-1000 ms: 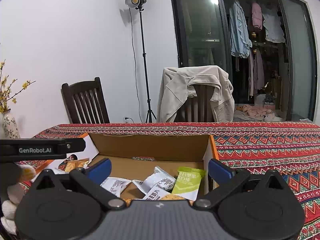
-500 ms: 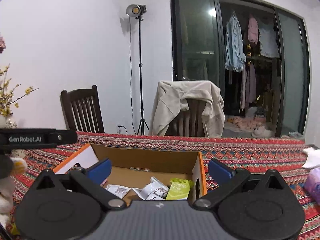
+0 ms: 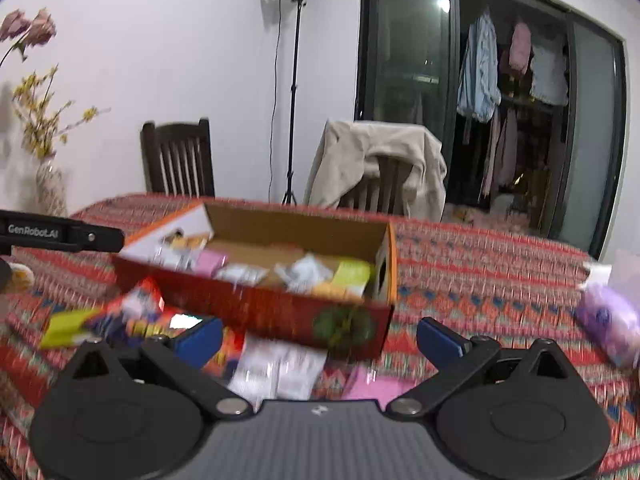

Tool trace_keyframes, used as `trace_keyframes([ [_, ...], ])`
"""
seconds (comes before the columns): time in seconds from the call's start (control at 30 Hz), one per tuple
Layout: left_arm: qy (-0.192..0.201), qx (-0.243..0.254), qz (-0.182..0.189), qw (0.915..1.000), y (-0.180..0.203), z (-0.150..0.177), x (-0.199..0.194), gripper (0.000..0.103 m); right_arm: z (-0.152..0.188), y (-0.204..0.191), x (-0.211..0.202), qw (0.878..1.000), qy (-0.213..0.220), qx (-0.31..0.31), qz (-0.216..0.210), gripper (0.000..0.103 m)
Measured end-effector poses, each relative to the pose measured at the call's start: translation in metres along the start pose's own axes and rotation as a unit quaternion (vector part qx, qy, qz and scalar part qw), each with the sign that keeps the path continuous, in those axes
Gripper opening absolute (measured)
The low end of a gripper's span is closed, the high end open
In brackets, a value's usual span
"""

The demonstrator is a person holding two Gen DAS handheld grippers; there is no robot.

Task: Organize snacks
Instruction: 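Move both tools back over the snack pile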

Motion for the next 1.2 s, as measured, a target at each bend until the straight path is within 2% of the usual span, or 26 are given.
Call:
trace_keyframes([
  [0.17,-0.029,-0.016,-0.016,0.9993,-0.023,0.047,-0.010,0.103,0.038,-0.005,-0.006,0.999,-0.039,0.008,-0.007,0.103],
  [0.3,-0.023,-0.010,-0.026,0.9994,-0.033,0.061,-0.023,0.103,0.056,-0.008,-0.009,0.998,-0.059,0.012,-0.009,0.103],
  [0.4,-0.013,-0.011,-0.029,0.9994,-0.036,0.065,-0.027,0.103,0.060,-0.010,-0.012,0.998,-0.061,0.018,-0.012,0.103],
  [0.6,0.005,0.016,-0.032,0.9993,-0.027,0.070,-0.027,0.103,0.069,-0.014,-0.016,0.997,-0.072,0.019,-0.012,0.103],
  [0.8,0.004,0.000,-0.025,0.9997,-0.031,0.070,-0.025,0.103,0.070,-0.023,-0.015,0.996,-0.080,0.015,-0.023,0.103],
  [0.93,0.000,-0.005,-0.022,0.9997,-0.032,0.071,-0.025,0.103,0.070,-0.028,-0.003,0.996,-0.091,0.009,-0.020,0.103],
  [1.1,-0.003,-0.009,-0.019,0.9998,-0.033,0.071,-0.024,0.103,0.082,-0.021,0.024,0.990,-0.138,0.018,0.006,0.103],
  [1.2,-0.007,-0.010,-0.017,0.9998,-0.033,0.072,-0.023,0.103,0.086,-0.016,0.028,0.990,-0.138,0.038,0.001,0.103],
])
Point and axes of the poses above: each gripper's, at about its wrist camera, not at the fingertips, and x roughly the way its jaws point, y to its right, z to its underside, the point moved 8 cm from there along x, roughly the way its jaws point, and after that the axes turned 3 degrees about y, right-handed, at the moved point
